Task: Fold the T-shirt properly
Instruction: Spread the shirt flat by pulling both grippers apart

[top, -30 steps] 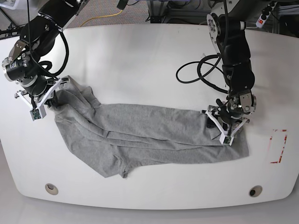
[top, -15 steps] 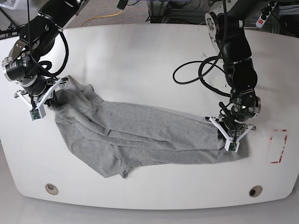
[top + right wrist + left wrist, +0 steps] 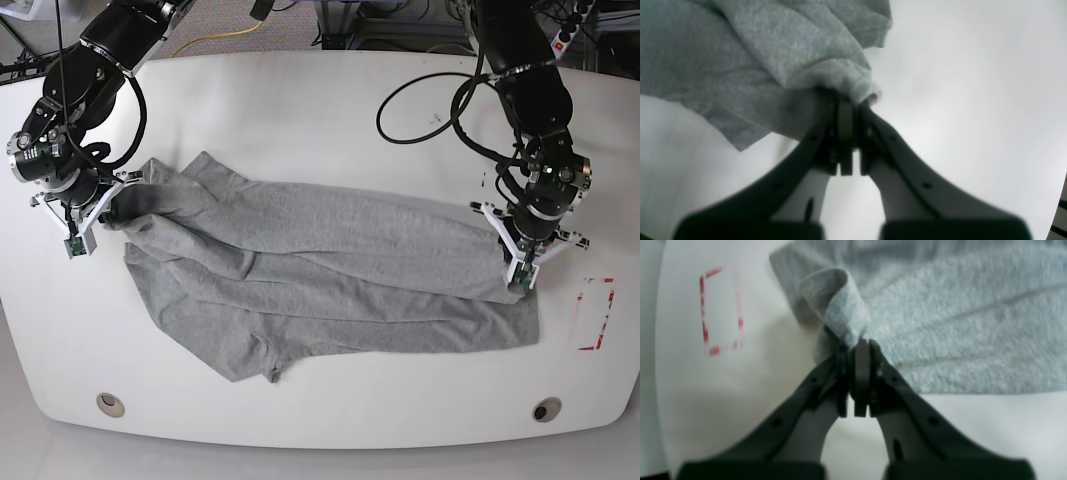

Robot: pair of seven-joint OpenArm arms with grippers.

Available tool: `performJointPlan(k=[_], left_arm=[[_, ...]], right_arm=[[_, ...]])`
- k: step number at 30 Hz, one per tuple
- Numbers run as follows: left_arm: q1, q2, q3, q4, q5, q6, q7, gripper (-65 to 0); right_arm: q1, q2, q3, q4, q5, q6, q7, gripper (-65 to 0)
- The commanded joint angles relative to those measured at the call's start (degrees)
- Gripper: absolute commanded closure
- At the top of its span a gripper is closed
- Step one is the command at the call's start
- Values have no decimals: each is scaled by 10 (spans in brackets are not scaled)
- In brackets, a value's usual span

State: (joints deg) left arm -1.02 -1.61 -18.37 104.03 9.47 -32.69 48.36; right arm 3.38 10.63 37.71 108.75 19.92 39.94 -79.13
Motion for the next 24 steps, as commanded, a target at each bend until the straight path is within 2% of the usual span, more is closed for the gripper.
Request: performJointPlan(k=[1, 4, 7, 11, 15, 24], left_arm=[[16, -5, -1, 60, -4, -10, 17, 0], [60, -18, -14, 103, -6, -12, 55, 0], [97, -22, -27, 110, -7, -18, 75, 0], [135, -20, -82, 109, -4, -73, 77, 0], [174, -21, -125, 109, -3, -73, 77, 0], [238, -22, -189, 109, -3, -73, 77, 0]], right_arm=[[-2, 10, 9, 28, 9, 1, -5, 0], [-18, 7, 29, 44, 13, 1, -9, 0], [-44, 7, 36, 44, 46, 1, -9, 0], [-93, 7, 58, 44, 95, 1, -9, 0], [-143, 6, 75, 44, 140, 1, -9, 0], [-226, 6, 75, 44, 192, 1, -9, 0]])
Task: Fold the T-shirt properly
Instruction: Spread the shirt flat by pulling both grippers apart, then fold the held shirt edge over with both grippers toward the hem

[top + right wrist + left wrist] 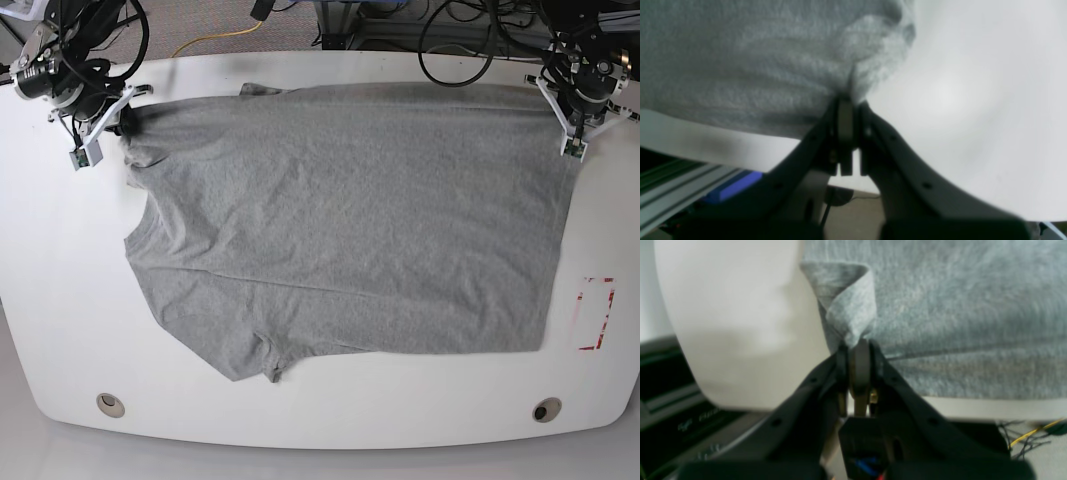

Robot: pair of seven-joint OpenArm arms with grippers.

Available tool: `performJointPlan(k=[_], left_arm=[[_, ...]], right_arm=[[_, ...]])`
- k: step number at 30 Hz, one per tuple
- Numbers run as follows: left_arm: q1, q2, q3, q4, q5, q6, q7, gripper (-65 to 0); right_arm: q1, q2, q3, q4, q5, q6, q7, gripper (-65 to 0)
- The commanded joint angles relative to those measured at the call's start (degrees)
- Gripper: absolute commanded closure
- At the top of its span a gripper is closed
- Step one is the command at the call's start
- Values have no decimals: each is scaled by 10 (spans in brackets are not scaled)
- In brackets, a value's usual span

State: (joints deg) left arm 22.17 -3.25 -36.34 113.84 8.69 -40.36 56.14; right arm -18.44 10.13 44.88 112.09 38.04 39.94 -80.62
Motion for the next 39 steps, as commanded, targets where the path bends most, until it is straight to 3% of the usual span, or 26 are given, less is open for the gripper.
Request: performJointPlan(k=[1, 18, 22, 29, 39], left_arm=[[12, -6, -13, 11, 5, 4, -1, 0], [40, -5, -82, 8, 1, 4, -4, 0], [28, -1, -80, 10, 0, 4, -4, 0], [-26, -3, -85, 9, 0, 4, -3, 0], [-134, -6, -82, 3, 6, 4, -2, 0]], right_arm=[[-16, 9, 3, 11, 17, 1, 6, 0], [-118, -2, 32, 10, 106, 1, 6, 0], [-121, -25, 32, 11, 110, 1, 6, 0], [-116, -28, 32, 10, 110, 1, 6, 0], [-17, -48, 29, 8, 104, 1, 6, 0]])
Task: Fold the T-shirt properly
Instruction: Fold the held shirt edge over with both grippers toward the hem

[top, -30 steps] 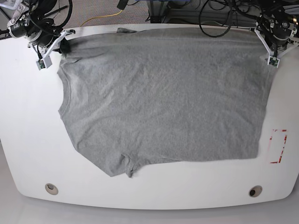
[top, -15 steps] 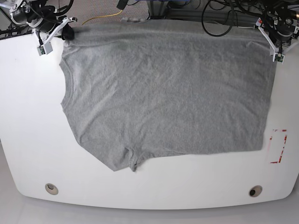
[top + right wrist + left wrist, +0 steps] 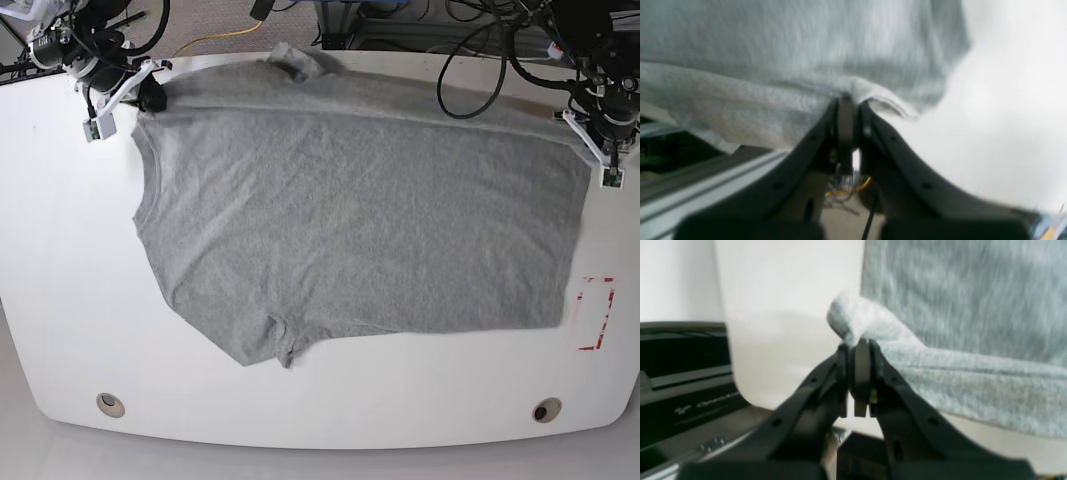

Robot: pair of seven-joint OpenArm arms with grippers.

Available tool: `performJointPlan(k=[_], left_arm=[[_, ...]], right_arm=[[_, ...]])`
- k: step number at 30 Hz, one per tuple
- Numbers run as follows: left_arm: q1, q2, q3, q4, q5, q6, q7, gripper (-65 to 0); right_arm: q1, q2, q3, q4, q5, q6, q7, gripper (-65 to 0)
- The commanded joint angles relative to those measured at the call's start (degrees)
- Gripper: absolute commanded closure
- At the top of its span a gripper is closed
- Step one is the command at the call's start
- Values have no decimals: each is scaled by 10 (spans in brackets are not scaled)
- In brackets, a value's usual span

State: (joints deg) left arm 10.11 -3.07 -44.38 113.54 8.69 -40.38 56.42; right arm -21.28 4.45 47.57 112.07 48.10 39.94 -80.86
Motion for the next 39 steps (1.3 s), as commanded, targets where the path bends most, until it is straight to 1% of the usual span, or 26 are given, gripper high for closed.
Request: performJointPlan(k=[1, 4, 10, 12, 15, 18, 21, 24, 26, 28, 29, 30, 31, 32, 34, 35, 37, 38, 39], left_arm=[[-21, -8, -1, 1, 6, 4, -4, 0], [-42, -8, -1, -17, 6, 4, -4, 0], [-92, -8, 0, -57, 7, 4, -6, 0], [-109, -9, 0, -76, 7, 4, -6, 0], [-135, -22, 5, -111, 7, 4, -6, 0], [-155, -41, 35, -152, 6, 4, -6, 0], [-167, -57, 50, -183, 2, 4, -7, 0], [-191, -59, 58, -215, 1, 4, -7, 0], [-203, -59, 64, -230, 3, 4, -8, 0], [-212, -60, 72, -244, 4, 4, -8, 0], [-216, -60, 76, -250, 4, 4, -8, 0], [-219, -65, 84, -257, 4, 4, -8, 0], [-222, -71, 93, -263, 4, 4, -8, -26], [-223, -76, 102, -268, 3, 4, -8, -69], [-224, -80, 120, -275, 1, 4, -8, -189], [-224, -80, 123, -276, 1, 4, -8, -243], [-231, -80, 122, -278, 1, 4, -8, -385], [-234, -80, 122, -279, 1, 4, -8, -422], [-237, -80, 122, -279, 1, 4, -8, -446]], right_arm=[[21, 9, 2, 5, 4, 1, 9, 0], [61, 9, 1, -24, 2, 1, 9, 0], [127, 13, 2, -105, -31, 1, 9, 0], [139, 18, 3, -116, -32, 1, 9, 0], [158, 24, 1, -134, -37, 1, 9, 0], [170, 25, 0, -149, -37, 1, 9, 0], [181, 25, 0, -163, -38, 1, 9, 0], [186, 26, -1, -190, -38, 1, 9, 0], [193, 33, -1, -204, -38, 1, 19, 0], [196, 37, -1, -225, -38, 1, 26, -17], [197, 38, -1, -232, -38, 1, 27, -36], [204, 39, -1, -238, -37, 1, 27, -87], [206, 41, 2, -239, -37, 1, 27, -141], [205, 43, 3, -235, -37, 1, 27, -203], [204, 43, 4, -222, -36, 1, 24, -357], [199, 43, 4, -214, -33, 1, 24, -422], [177, 44, 4, -179, -31, 1, 24, -577], [170, 42, 4, -165, -31, 1, 24, -617], [163, 40, 4, -155, -31, 1, 24, -634]])
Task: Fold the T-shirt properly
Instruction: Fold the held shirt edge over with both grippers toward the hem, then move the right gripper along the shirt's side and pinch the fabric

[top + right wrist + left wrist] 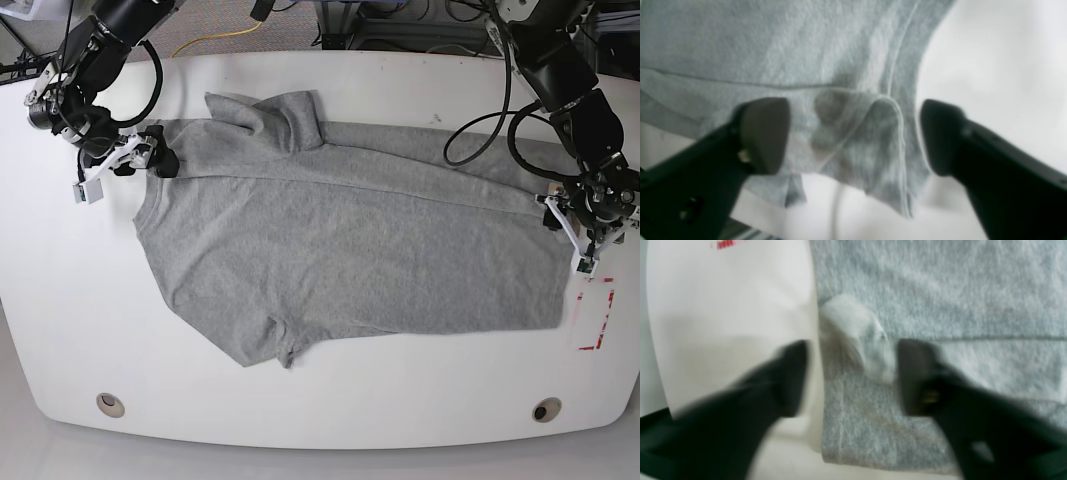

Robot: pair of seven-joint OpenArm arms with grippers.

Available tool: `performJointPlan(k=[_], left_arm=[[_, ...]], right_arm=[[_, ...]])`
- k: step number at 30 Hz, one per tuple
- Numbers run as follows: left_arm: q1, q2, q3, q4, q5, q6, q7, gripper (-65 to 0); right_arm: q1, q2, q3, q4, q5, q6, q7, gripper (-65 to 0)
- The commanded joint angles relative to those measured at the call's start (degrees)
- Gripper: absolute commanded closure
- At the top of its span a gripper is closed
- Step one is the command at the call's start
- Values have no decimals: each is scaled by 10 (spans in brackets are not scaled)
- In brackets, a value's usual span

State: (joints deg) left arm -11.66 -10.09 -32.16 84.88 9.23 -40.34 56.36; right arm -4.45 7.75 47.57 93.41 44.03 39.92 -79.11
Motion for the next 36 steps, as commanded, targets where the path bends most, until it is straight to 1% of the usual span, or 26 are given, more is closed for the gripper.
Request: performJointPlan(k=[1, 4, 8, 11, 14, 15, 18, 21, 27, 32, 34, 36], left_arm=[[-20, -9, 0, 8, -4, 3, -8, -458], [-20, -9, 2, 9, -4, 3, -8, -433], [-16, -11, -1, 10, -5, 3, -8, -396], [6, -26, 0, 14, -5, 3, -8, -392], [14, -34, 1, 13, -6, 3, -11, -392], [16, -36, 0, 15, -6, 3, -19, -392], [34, -37, -1, 15, -6, 3, -35, -392], [44, -37, -1, 16, -6, 3, -37, -392], [60, -37, -2, 40, -6, 3, -37, -392], [79, -37, -1, 86, -6, 3, -37, -392], [85, -36, -1, 96, -6, 3, -37, -392], [88, -36, -1, 99, -6, 3, -37, -392]], right_arm=[[-12, 6, 3, 43, 9, 1, 6, -639], [-42, -22, 6, 71, 9, 1, 6, -596], [-84, -55, 20, 104, 9, 1, 6, -503], [-105, -82, 21, 108, 9, 1, 6, -463], [-112, -102, 22, 106, 8, 1, 8, -452], [-114, -113, 23, 106, 8, 1, 8, -453], [-123, -130, 21, 106, 8, 1, 7, -453], [-125, -139, 14, 106, 4, 1, 7, -453], [-128, -139, -10, 106, 4, 1, 6, -447], [-144, -139, -54, 106, 4, 1, 3, -439], [-148, -139, -61, 106, 4, 1, 3, -392], [-148, -139, -62, 106, 5, 1, 3, -296]])
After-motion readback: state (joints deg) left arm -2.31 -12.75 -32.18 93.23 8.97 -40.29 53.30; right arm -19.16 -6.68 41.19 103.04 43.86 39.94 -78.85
